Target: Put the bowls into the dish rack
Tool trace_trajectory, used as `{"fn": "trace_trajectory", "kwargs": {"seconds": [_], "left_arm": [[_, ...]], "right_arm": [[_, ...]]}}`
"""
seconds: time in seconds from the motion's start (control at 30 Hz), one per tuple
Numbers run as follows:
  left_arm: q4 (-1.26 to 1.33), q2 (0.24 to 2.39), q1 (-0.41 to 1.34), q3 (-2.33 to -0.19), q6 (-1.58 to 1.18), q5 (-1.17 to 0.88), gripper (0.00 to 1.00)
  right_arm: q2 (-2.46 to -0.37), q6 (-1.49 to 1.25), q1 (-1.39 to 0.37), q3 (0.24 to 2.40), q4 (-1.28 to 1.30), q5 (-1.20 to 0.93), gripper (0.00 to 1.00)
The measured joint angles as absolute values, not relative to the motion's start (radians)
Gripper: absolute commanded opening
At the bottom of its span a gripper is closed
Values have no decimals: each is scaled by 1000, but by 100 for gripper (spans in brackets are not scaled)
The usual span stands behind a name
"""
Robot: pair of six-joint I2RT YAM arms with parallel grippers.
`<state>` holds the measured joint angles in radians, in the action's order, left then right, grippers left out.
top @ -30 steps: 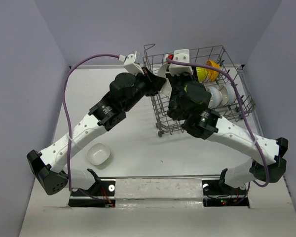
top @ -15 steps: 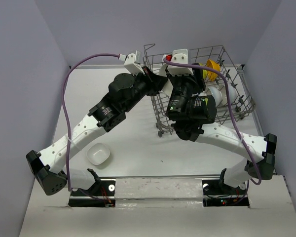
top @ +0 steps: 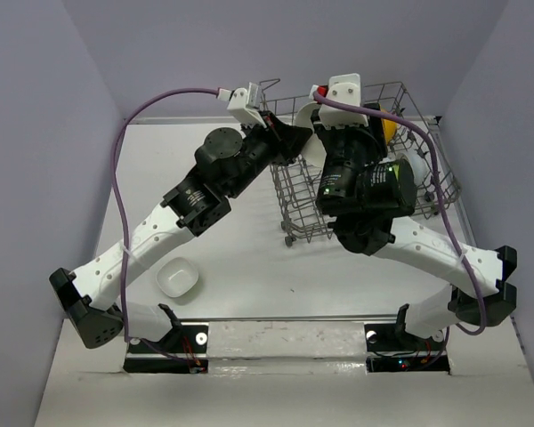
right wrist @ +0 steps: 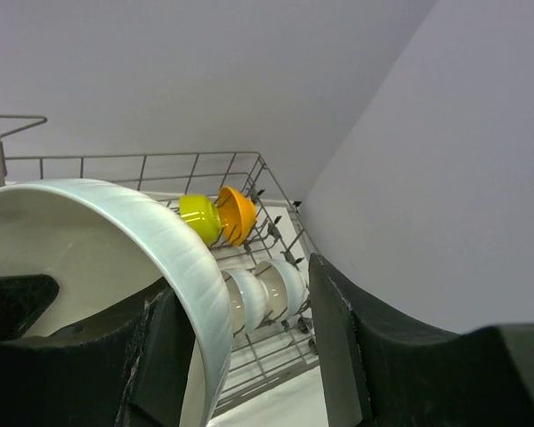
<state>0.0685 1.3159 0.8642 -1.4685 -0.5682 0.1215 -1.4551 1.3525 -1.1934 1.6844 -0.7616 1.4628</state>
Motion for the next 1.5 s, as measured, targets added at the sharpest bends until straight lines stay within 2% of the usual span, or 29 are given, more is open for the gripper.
{"fn": "trace_trajectory", "kwargs": {"seconds": [0.3, 0.5, 0.7, 0.97, 1.23, 1.5], "left_arm": [[113, 1343, 869, -1579, -537, 111, 0], [87, 1365, 833, -1615, -524, 162, 0], [-8, 1444, 752, -1616, -507, 278, 0], [-64, 1476, 751, -1616, -490, 302, 0], [-52, 1476, 750, -1616, -485, 311, 0], [-49, 1476, 739, -1616, -485, 311, 0]], "right_arm": [[-1499, 1207, -1279, 1983, -423, 1467, 58], [-1487, 1205, -1435, 2055, -404, 1479, 60], [-1390, 1179, -1585, 2074, -305, 1365, 63], [-1354, 1103, -1644, 2049, -130, 1184, 65], [-1338, 1065, -1645, 1800, -6, 967, 66], [-1314, 1102, -1645, 1637, -1, 881, 70]]}}
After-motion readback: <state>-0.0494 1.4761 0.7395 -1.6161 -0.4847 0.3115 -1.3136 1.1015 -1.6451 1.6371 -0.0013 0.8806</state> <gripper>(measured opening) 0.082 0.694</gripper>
